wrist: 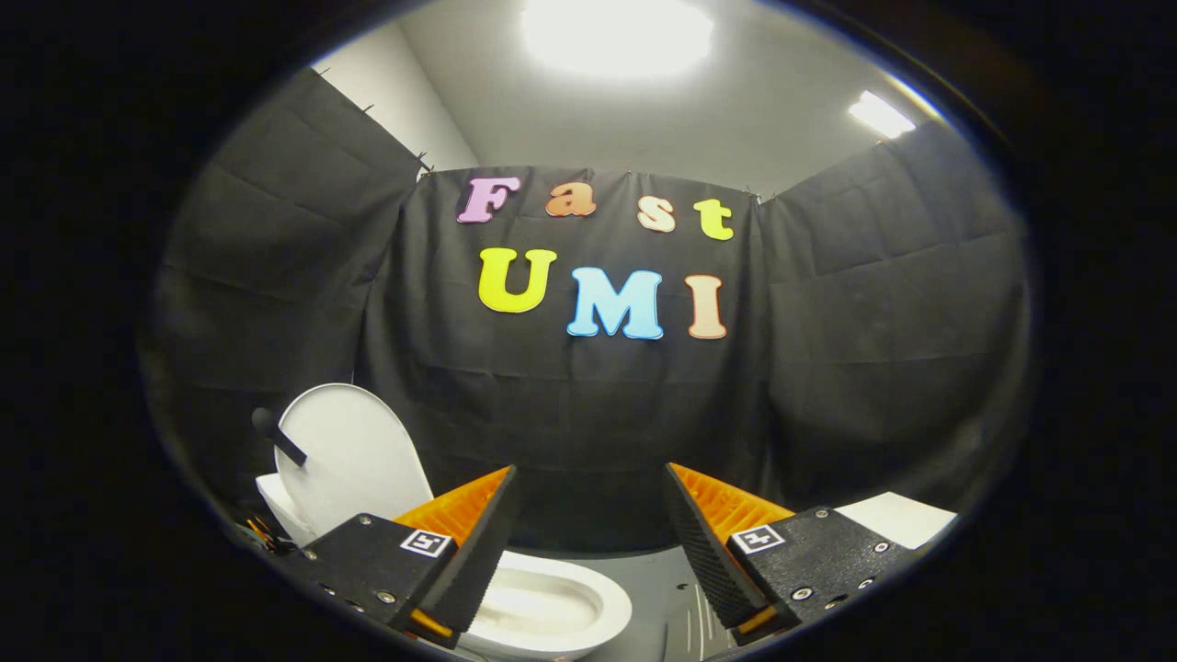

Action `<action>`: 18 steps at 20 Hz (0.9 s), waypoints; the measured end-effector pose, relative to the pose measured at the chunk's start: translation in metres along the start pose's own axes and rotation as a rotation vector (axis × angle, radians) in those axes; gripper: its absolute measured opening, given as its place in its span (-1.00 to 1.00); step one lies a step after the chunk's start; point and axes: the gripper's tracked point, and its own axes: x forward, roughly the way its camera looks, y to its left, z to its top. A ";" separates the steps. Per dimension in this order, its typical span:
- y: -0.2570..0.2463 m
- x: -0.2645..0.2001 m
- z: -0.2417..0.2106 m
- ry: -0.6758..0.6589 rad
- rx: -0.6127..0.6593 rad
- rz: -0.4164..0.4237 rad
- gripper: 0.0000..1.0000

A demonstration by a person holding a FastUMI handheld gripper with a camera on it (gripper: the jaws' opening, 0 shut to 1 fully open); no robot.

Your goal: Open the toilet lid.

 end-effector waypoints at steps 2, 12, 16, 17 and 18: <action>-0.027 0.000 -0.003 0.009 0.011 -0.067 0.88; -0.074 -0.019 -0.006 0.028 -0.007 -0.187 0.88; -0.070 -0.024 -0.003 0.039 -0.006 -0.188 0.88; -0.072 -0.022 -0.004 0.047 -0.020 -0.189 0.88; -0.075 -0.021 -0.005 0.056 -0.029 -0.193 0.88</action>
